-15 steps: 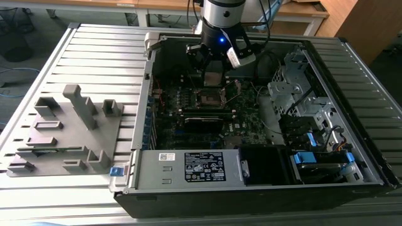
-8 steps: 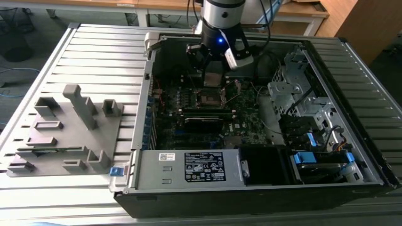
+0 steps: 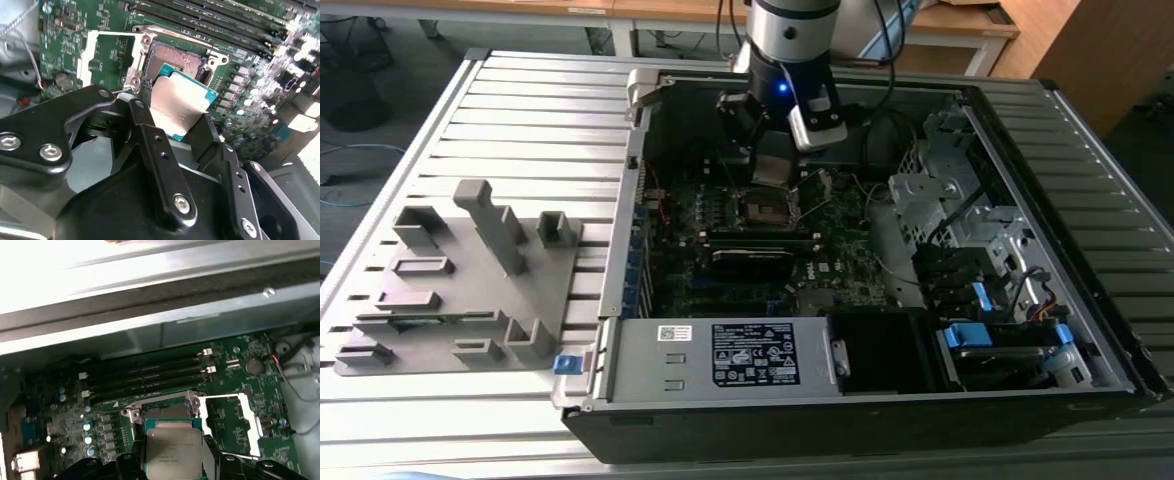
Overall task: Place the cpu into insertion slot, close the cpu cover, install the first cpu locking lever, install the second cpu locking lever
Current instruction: 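Place the cpu into insertion slot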
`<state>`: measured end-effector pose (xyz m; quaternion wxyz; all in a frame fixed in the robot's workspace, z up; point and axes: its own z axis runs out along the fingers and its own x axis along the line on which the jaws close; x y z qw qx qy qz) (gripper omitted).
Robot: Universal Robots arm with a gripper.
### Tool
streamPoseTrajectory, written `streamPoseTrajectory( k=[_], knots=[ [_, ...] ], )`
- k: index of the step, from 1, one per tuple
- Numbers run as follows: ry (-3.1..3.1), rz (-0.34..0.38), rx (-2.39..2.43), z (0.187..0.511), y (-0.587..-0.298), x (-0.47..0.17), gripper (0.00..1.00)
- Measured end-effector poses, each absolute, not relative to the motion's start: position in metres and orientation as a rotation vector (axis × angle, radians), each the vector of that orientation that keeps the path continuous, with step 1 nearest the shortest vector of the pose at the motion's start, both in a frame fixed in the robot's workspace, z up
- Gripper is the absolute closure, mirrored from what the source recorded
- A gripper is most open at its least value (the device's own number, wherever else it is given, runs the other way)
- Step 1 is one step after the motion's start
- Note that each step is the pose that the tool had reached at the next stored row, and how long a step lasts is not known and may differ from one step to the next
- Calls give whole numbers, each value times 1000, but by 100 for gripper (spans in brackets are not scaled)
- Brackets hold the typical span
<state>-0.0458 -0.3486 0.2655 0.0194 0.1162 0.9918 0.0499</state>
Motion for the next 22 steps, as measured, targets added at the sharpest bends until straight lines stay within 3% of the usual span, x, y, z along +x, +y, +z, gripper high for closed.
streamPoseTrajectory(
  k=[22],
  knots=[
    [2985, 144, 782, 263, -349, -46, 46]
  ],
)
